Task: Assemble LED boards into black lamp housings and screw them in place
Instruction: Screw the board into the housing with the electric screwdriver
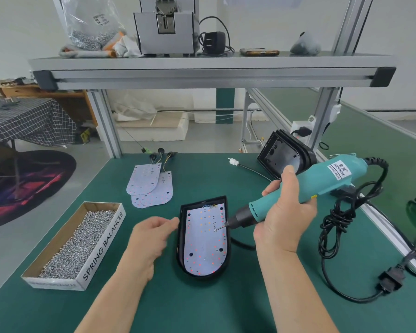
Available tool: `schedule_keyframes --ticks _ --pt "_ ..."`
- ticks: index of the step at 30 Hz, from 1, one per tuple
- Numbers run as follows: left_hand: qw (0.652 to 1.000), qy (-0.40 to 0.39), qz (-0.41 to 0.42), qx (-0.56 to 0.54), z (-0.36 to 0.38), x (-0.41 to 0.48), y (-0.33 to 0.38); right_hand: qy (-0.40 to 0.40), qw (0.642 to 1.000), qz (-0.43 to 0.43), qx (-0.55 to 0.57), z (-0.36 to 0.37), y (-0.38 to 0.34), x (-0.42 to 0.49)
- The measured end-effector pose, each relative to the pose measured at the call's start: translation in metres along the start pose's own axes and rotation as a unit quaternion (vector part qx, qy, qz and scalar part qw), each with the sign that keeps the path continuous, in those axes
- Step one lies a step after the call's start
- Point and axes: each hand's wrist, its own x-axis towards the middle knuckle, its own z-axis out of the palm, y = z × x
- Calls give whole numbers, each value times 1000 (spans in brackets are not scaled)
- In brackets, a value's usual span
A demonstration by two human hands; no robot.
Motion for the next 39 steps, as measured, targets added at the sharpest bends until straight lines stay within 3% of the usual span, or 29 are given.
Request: schedule_keyframes --ticks 2,7,12,16,25,39 --pt "989 42 21 138 3 9 -1 -5 1000 -12 -7 2 2 0" --pt "962 -43 2 270 30 18 2 -64 995 -66 -42 11 6 1" --pt "979 -120 -88 139 49 18 5 -111 984 -117 -72 24 16 10" --pt "987 -118 -72 79 65 14 -2 -136 977 -132 -97 35 31 18" --pt "989 -125 -72 33 69 14 -3 -168 958 -144 -184 56 72 24" --pt "990 -122 -61 30 69 11 -1 -176 947 -150 -222 54 87 27"
